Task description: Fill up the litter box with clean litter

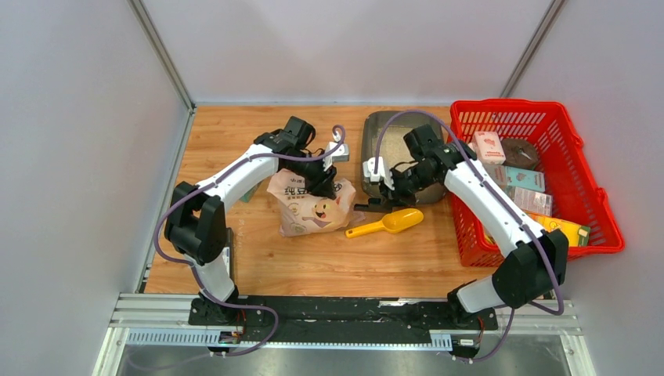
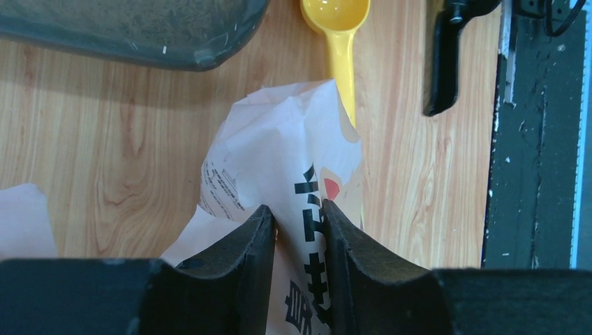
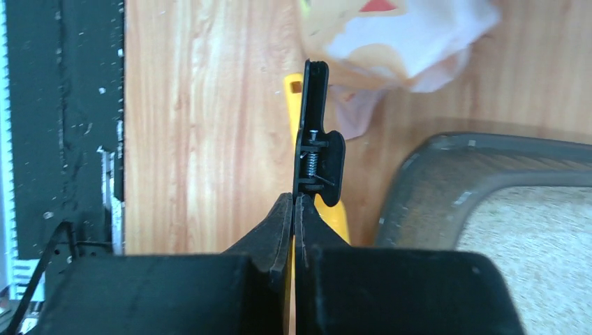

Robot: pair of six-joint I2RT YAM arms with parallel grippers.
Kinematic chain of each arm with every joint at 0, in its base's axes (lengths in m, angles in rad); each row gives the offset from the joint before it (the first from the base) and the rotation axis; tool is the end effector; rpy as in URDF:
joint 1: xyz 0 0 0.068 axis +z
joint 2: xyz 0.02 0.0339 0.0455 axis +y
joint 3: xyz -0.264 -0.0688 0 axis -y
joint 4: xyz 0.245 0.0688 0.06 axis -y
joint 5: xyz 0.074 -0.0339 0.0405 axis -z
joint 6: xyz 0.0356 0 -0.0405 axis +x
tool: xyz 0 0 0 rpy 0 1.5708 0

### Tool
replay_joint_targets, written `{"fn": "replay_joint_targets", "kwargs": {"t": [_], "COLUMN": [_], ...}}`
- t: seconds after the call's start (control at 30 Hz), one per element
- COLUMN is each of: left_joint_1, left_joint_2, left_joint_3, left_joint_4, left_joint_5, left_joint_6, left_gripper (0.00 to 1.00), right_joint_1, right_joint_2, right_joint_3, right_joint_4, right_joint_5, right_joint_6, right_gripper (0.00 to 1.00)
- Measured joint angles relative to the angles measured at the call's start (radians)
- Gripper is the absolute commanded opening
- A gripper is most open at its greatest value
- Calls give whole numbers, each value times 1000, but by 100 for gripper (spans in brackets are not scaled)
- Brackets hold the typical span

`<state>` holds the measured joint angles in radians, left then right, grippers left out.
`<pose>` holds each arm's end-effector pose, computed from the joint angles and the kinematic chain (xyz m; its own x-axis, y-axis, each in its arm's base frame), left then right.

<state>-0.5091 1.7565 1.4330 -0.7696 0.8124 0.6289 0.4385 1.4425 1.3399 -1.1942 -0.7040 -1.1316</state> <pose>0.3065 -0.2007 0.2645 -0.2585 0.6076 -0.7510 0.9629 0.0995 -0.2509 0.2287 0.1327 0.3126 0.0658 -0.7311 -0.6790 -0.9939 -0.1081 0.0201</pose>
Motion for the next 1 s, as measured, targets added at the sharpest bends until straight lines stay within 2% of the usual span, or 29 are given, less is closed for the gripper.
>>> {"fn": "replay_joint_targets", "kwargs": {"t": [0.23, 0.37, 0.53, 0.67, 0.73, 1.0], "left_joint_1": [2, 3, 3, 3, 6, 29], "left_joint_2": [0, 0, 12, 15, 14, -81], "left_joint_3": [-12, -12, 0, 2, 0, -72], "left_joint_4": [58, 54, 48, 57, 65, 130], "left_joint_5": [32, 47, 65, 68, 66, 22], "left_joint_6": [-91, -101, -108, -112, -114, -94], "left_gripper": [27, 30, 43, 48, 79, 79], "right_joint_1": [-3, 2, 16, 27, 34, 53], "right_joint_2": [30, 48, 84, 90, 90, 90], "right_joint_3": [73, 85, 103, 103, 103, 103], "right_joint_4": [108, 155, 182, 183, 187, 209], "right_joint_5": [21, 30, 39, 42, 43, 50], "right_joint_6": [66, 93, 105, 107, 107, 115], "right_gripper": [0, 0, 0, 0, 0, 0]}}
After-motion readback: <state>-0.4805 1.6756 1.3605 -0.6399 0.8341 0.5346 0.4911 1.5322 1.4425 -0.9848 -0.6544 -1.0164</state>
